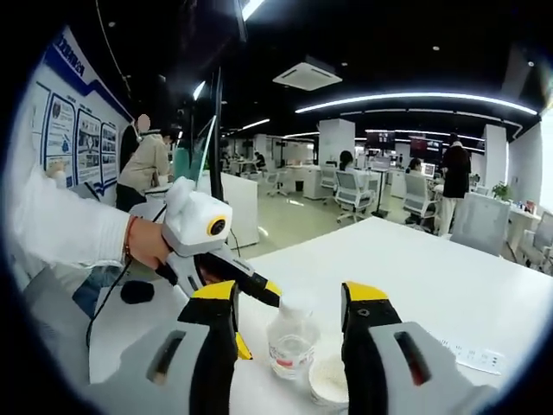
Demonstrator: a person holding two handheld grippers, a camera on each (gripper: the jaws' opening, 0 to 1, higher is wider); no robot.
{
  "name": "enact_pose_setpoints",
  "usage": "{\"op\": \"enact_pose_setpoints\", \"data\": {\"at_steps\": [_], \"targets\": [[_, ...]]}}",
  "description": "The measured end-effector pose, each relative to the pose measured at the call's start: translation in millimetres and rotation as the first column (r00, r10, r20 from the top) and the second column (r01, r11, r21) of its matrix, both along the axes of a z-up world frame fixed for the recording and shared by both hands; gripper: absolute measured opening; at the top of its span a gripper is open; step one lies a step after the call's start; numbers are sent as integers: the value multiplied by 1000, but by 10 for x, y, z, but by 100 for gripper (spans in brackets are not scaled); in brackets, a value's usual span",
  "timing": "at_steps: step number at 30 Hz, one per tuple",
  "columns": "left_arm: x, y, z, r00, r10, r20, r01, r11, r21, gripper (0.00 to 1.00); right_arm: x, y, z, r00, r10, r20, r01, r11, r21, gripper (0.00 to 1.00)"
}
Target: Arrange the tabletop items into an orderly group along one side of the table until the central work area is clear of visible clutter.
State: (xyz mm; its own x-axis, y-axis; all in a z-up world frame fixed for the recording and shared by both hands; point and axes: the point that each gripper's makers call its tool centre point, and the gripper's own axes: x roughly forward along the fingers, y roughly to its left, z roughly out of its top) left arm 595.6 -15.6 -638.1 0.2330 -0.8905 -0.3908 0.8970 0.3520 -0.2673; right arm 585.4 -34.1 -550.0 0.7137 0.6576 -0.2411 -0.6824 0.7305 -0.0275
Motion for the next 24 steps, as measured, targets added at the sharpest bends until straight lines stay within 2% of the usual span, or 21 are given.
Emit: {"op": "enact_pose_setpoints", "data": {"at_steps": [13, 18, 24], "targets": [[-172, 36, 268, 999, 42, 16, -42, 999, 7, 75, -156, -231, 203, 999, -31, 19, 31, 999, 17, 56], [-271, 72, 369, 998, 67, 19, -68, 998, 10, 79, -271, -376, 257, 999, -46, 23, 46, 999, 18, 58], [-424, 103, 482, 996, 87, 25, -87, 996, 10, 80, -413, -543, 298, 997, -67, 26, 66, 998, 10, 58]]}}
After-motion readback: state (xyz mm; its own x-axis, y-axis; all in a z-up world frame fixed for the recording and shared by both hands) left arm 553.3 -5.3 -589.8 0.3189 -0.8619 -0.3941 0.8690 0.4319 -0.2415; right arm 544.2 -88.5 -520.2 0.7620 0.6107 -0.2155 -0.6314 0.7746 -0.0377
